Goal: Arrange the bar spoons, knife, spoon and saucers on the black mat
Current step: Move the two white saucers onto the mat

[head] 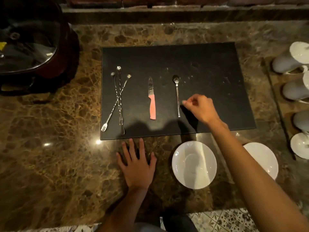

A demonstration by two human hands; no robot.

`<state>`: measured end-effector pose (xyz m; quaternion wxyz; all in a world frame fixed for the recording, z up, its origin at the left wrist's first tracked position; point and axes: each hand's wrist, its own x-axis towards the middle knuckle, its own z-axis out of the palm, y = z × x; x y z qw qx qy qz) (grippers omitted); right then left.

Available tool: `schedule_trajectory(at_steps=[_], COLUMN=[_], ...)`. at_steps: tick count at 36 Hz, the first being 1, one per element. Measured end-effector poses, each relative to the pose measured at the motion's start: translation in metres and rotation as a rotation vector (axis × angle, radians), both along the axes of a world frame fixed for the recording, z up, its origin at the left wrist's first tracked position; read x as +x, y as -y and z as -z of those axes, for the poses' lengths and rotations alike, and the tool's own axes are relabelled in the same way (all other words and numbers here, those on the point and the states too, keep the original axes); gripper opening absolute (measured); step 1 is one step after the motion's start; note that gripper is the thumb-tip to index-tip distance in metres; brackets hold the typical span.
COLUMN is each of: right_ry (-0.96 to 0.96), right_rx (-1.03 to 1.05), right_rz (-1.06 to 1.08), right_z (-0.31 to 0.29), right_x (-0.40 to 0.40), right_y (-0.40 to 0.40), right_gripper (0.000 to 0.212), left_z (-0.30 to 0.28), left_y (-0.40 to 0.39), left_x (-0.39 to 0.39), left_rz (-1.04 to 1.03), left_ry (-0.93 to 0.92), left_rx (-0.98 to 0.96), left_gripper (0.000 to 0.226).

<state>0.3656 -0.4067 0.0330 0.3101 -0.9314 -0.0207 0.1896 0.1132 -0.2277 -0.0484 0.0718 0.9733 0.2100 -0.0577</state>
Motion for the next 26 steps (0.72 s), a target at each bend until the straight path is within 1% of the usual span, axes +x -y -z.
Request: schedule_trajectory(at_steps=[4,7,9,11,16,18,22,26], right_ry=[-0.004,-0.087,-0.137,-0.147,-0.217,-0.209,-0.273,-0.284], right_rx=[-0.151,-0.191,-0.212,-0.226,-0.234,-0.236,-0.180,-0.111], right_rz=[-0.118,-0.180,-0.238,-0.283,-0.305,-0.334,-0.306,-0.186], right_z=[-0.001,0.007,0.014,0.021,0.026,0.025,0.021,0.011], right_x=[-0.056,-0.090,-0.105,-0.112,-0.118,-0.118,-0.114,-0.109], right_y=[0.047,0.072,0.083,0.091,0.095,0.096,0.098,0.107], right_gripper=[0.031,0.020,0.019,0.022,0.026,0.025,0.014,0.018], left_z=[-0.004,-0.008,-0.010,-0.011,-0.012,-0.011,-0.009,-0.005], left_y=[0.000,0.000,0.001,0.001,0.003,0.002,0.003,0.002], left_x=[0.000,0.001,0.002,0.002,0.001,0.001,0.000,-0.001], left_rz=[0.003,-0.004,-0.008,-0.004,-0.001,-0.006,-0.003,0.016], left_ry=[-0.010,-0.015,-0.013,-0.005,-0.002,0.000,0.013,0.014], left_rx=[-0.025,-0.044,-0.044,-0.034,-0.023,-0.022,-0.010,0.027], left_gripper=[0.069,0.069,0.069,0.071,0.075,0.075,0.074,0.072])
